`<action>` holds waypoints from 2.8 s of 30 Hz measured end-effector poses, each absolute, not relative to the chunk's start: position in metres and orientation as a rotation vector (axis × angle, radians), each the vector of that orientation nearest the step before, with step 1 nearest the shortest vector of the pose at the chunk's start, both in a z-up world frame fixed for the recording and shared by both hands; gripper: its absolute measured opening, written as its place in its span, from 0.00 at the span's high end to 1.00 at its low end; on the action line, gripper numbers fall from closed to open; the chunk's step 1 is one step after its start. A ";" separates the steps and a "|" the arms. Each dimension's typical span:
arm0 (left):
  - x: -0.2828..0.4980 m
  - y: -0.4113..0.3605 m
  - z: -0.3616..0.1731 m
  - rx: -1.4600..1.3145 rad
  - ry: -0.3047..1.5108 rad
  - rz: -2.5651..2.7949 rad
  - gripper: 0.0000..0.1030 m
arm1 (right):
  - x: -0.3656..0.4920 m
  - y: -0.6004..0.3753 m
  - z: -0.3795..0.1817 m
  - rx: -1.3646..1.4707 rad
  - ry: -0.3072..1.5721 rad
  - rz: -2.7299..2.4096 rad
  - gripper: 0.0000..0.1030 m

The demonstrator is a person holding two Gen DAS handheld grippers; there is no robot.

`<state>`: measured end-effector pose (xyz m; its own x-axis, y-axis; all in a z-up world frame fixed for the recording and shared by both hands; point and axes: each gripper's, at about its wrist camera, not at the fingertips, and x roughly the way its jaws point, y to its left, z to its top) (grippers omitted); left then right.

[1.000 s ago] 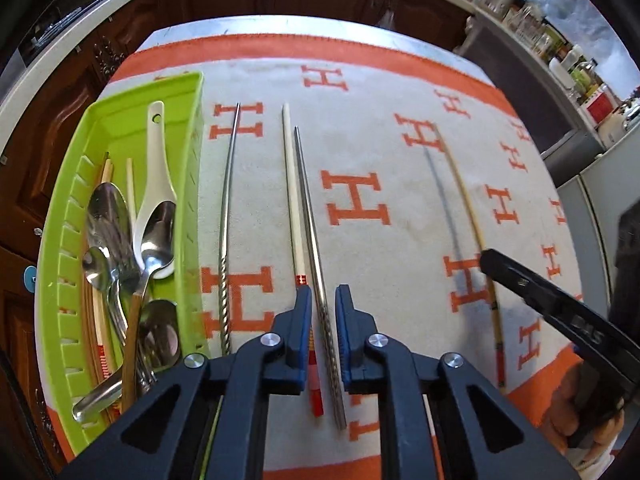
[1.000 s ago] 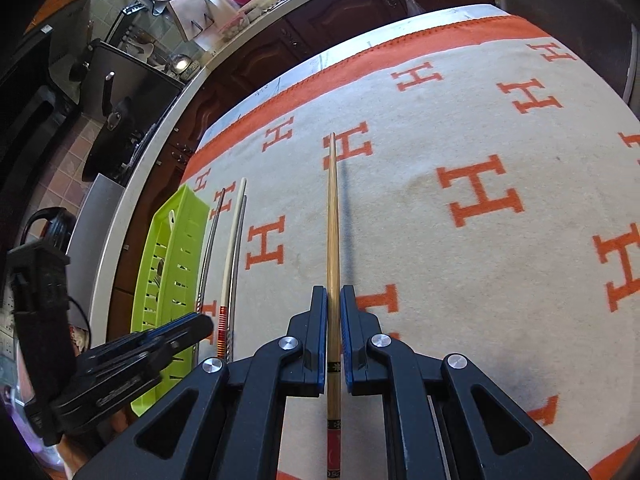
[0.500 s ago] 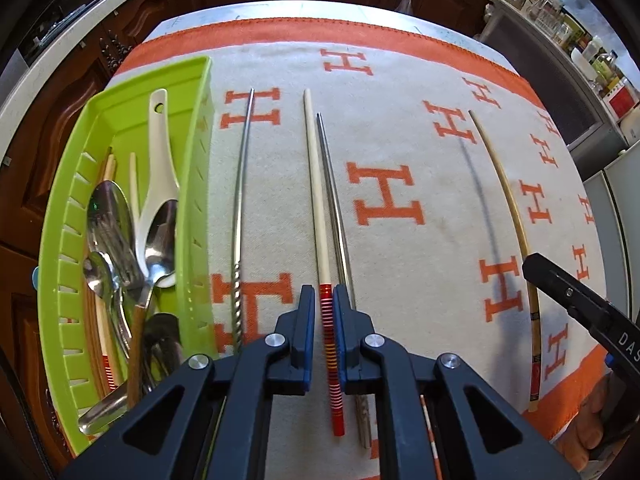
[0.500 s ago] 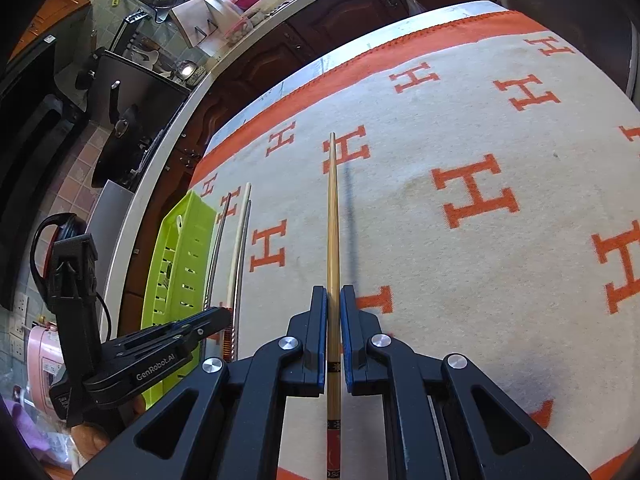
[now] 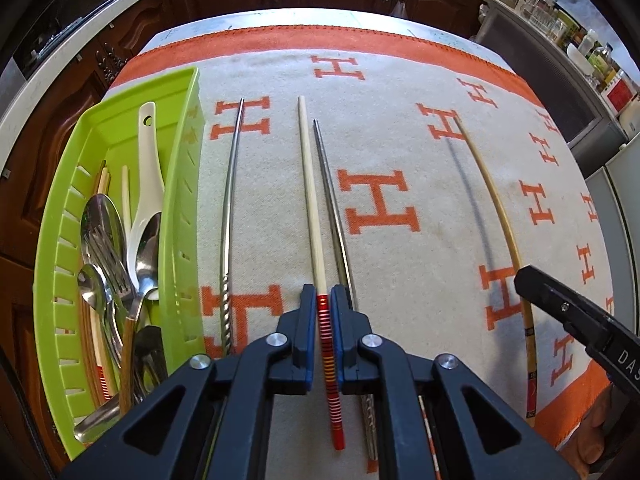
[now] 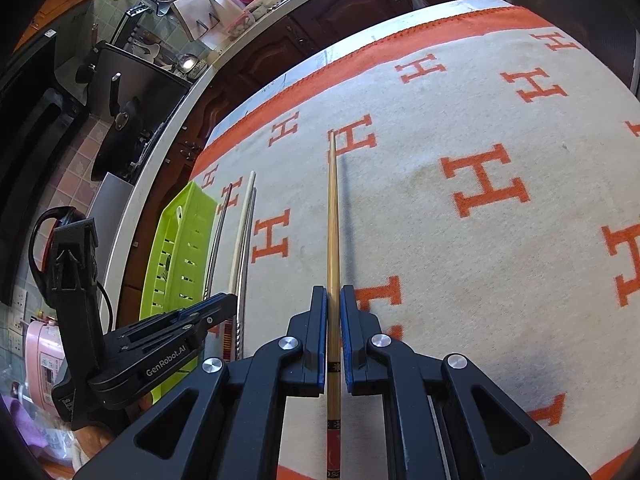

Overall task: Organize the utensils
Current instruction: 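Grasp a red-banded chopstick with the left tool while the right tool holds the wooden chopstick, then carry both chopsticks into the green tray and open both tools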

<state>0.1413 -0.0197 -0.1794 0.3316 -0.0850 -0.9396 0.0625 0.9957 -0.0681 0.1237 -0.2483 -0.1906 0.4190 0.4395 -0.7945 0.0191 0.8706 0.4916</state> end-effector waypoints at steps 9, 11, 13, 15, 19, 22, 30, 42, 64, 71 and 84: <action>0.124 -0.011 -0.171 -0.091 1.190 -0.092 0.97 | 0.119 -0.244 -0.179 0.462 1.089 0.280 0.94; 0.119 -0.008 -0.165 -0.098 1.174 -0.094 0.97 | 0.116 -0.243 -0.175 0.458 1.085 0.281 0.94; 0.114 -0.006 -0.159 -0.105 1.159 -0.095 0.97 | 0.112 -0.242 -0.171 0.453 1.081 0.284 0.94; 0.108 -0.003 -0.151 -0.111 1.142 -0.103 0.97 | 0.109 -0.240 -0.166 0.446 1.074 0.287 0.94; 0.097 0.001 -0.133 -0.116 1.111 -0.109 0.97 | 0.100 -0.232 -0.153 0.430 1.058 0.301 0.94; 0.085 0.011 -0.114 -0.117 1.068 -0.099 0.97 | 0.093 -0.224 -0.142 0.415 1.045 0.316 0.94; 0.059 0.063 -0.083 -0.141 0.987 -0.007 0.97 | 0.076 -0.185 -0.127 0.382 1.062 0.382 0.94; 0.051 0.133 -0.109 -0.203 1.045 0.055 0.97 | 0.077 -0.090 -0.106 0.306 1.101 0.489 0.94; 0.044 0.160 -0.120 -0.290 1.026 -0.009 0.78 | 0.124 -0.004 -0.146 0.272 1.228 0.438 0.93; 0.041 0.154 -0.120 -0.270 1.028 0.000 0.72 | 0.118 -0.006 -0.149 0.251 1.220 0.433 0.89; 0.031 0.141 -0.110 -0.216 0.997 0.037 0.49 | 0.099 -0.033 -0.135 0.212 1.158 0.411 0.84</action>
<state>0.0311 0.1407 -0.1099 0.5443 -0.0677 -0.8362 -0.1298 0.9779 -0.1637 0.0990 -0.0329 -0.1353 0.3377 0.4201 -0.8423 -0.2046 0.9062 0.3700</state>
